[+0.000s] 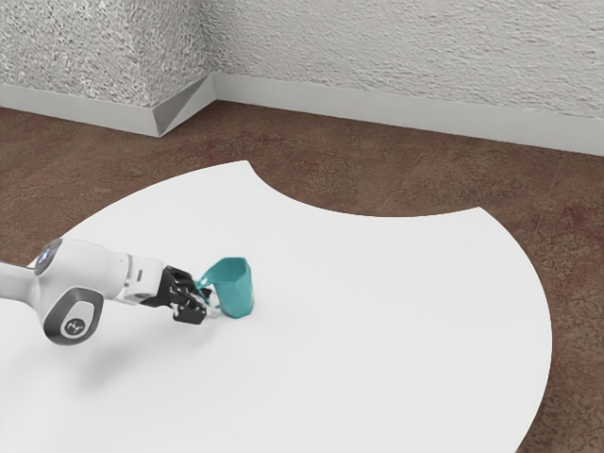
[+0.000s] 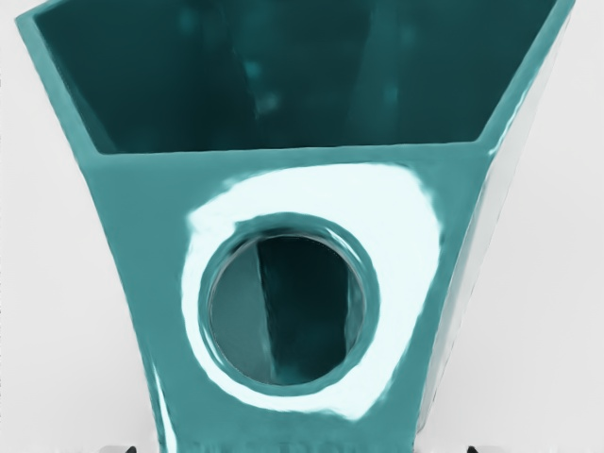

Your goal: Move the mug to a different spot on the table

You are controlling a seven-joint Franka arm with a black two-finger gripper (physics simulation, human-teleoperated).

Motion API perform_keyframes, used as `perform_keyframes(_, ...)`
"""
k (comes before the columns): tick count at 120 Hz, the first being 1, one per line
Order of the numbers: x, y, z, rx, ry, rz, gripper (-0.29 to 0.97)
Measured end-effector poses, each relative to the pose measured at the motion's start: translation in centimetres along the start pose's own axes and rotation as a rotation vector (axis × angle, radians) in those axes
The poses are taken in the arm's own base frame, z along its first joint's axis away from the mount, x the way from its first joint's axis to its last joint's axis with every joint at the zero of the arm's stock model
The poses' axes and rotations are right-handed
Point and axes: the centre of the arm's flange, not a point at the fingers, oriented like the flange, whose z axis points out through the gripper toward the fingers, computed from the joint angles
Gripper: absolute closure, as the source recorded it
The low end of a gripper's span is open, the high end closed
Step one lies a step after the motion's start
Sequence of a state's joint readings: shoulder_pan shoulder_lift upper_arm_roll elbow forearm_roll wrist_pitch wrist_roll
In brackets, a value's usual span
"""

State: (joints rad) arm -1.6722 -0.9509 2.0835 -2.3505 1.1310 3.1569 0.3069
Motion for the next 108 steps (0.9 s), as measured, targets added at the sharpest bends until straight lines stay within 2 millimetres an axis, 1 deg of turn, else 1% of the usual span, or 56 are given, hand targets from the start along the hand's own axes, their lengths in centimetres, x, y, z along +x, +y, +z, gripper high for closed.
perform_keyframes(11, -0.7, -0.5, -0.7, 0.015, -0.009, -0.012, 0.15)
perform_keyframes(25, -2.2, -0.8, -2.4, 0.039, -0.034, -0.026, 0.09)
perform_keyframes(33, -2.3, -0.8, -3.6, 0.059, -0.051, -0.015, 0.06)
perform_keyframes(37, -1.8, -1.0, -4.4, 0.076, -0.055, -0.001, 0.05)
perform_keyframes(43, -0.3, -1.4, -6.1, 0.111, -0.060, 0.025, 0.04)
perform_keyframes(49, 1.9, -1.9, -7.9, 0.147, -0.066, 0.039, 0.03)
perform_keyframes(53, 3.0, -2.5, -9.4, 0.176, -0.076, 0.037, 0.03)
perform_keyframes(57, 4.9, -3.1, -11.0, 0.208, -0.089, 0.035, 0.02)
perform_keyframes(61, 7.5, -3.6, -13.0, 0.244, -0.102, 0.037, 0.02)
perform_keyframes(64, 10.5, -4.2, -14.7, 0.277, -0.112, 0.042, 0.02)
perform_keyframes(69, 14.9, -4.8, -17.2, 0.319, -0.137, 0.026, 0.02)
perform_keyframes(71, 16.9, -5.3, -18.5, 0.342, -0.151, 0.014, 0.01)
perform_keyframes(74, 20.2, -6.2, -20.5, 0.375, -0.176, -0.016, 0.01)
perform_keyframes(79, 24.6, -7.2, -23.4, 0.412, -0.231, -0.087, 0.01)
perform_keyframes(81, 26.3, -7.2, -24.4, 0.424, -0.259, -0.110, 0.01)
perform_keyframes(83, 28.4, -6.6, -25.2, 0.435, -0.287, -0.124, 0.01)
perform_keyframes(85, 30.4, -5.6, -25.8, 0.441, -0.314, -0.132, 0.01)
perform_keyframes(86, 31.7, -4.8, -26.0, 0.449, -0.328, -0.129, 0.01)
perform_keyframes(90, 35.7, -1.4, -26.1, 0.460, -0.385, -0.125, 0.01)
perform_keyframes(92, 36.9, 0.2, -25.7, 0.454, -0.415, -0.131, 0.01)
perform_keyframes(94, 37.8, 1.2, -25.0, 0.446, -0.448, -0.145, 0.01)
perform_keyframes(97, 38.5, 2.1, -23.5, 0.428, -0.498, -0.174, 0.01)
perform_keyframes(103, 39.8, 2.7, -19.7, 0.383, -0.583, -0.223, 0.01)
perform_keyframes(108, 40.6, 3.6, -16.9, 0.330, -0.632, -0.247, 0.00)
